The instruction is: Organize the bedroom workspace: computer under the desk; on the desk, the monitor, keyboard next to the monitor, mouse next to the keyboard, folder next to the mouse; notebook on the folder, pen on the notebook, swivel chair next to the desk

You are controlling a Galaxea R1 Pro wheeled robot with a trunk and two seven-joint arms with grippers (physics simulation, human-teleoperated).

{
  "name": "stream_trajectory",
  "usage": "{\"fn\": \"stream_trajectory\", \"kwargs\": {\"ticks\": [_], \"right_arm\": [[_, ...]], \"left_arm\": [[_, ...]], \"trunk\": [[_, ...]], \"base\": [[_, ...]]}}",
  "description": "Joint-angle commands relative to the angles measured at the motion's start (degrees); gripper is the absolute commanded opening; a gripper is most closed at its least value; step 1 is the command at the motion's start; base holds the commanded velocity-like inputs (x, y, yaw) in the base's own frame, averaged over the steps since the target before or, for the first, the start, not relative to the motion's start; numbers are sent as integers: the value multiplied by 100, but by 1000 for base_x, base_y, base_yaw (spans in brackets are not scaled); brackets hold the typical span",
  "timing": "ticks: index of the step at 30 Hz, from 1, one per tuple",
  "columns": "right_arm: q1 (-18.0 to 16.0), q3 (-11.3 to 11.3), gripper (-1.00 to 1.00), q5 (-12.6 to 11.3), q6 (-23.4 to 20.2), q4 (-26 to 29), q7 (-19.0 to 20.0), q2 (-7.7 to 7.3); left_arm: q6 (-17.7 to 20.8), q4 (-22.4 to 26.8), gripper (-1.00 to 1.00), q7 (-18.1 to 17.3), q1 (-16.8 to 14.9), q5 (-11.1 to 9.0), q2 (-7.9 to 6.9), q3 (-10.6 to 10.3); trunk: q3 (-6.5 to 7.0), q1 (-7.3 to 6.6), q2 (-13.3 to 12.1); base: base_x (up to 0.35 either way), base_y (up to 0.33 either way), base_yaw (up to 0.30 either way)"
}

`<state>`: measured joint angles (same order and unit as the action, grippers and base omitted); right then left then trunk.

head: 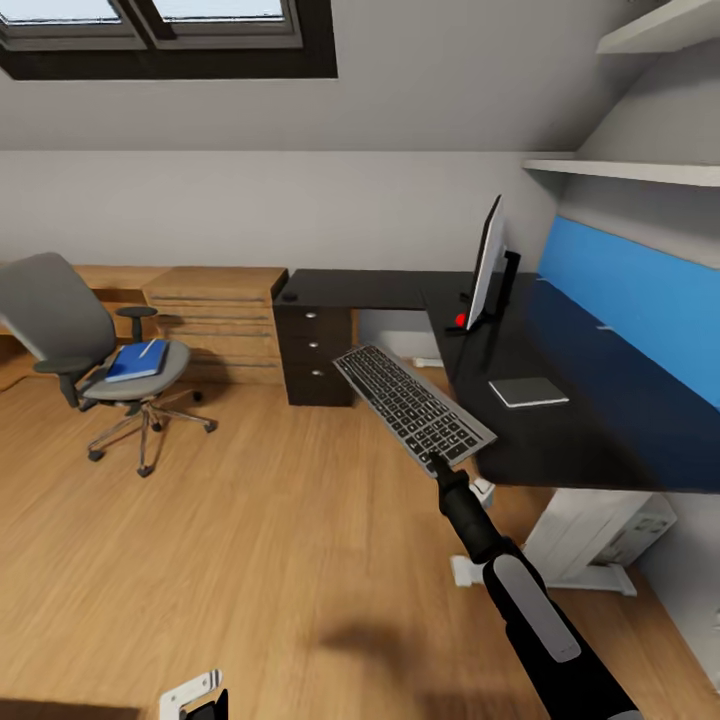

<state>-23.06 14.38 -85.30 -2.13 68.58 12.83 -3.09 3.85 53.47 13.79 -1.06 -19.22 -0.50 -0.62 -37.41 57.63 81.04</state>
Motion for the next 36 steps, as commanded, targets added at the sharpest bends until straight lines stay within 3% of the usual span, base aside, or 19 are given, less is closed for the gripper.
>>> {"fn": "stream_trajectory", "kwargs": {"ticks": [1, 11, 16, 36], "right_arm": [[-6, 7, -100, -60, -3, 0, -27, 2], [-6, 14, -100, -61, 114, -1, -113, 9], [-6, 31, -100, -66, 113, 16, -324, 16], [-6, 28, -100, -66, 116, 15, -290, 36]], "left_arm": [[27, 13, 100, 27, 1, -33, -2, -9], [28, 14, 100, 27, 1, -38, -2, -16], [28, 14, 100, 27, 1, -38, -2, -15], [28, 14, 100, 27, 1, -41, -2, -8]], "trunk": [[-5, 0, 3], [-9, 0, 3], [-10, 0, 3], [90, 0, 3]], "base": [[23, 10, -264], [219, 119, -228], [312, 151, -23], [315, 149, 0]]}}
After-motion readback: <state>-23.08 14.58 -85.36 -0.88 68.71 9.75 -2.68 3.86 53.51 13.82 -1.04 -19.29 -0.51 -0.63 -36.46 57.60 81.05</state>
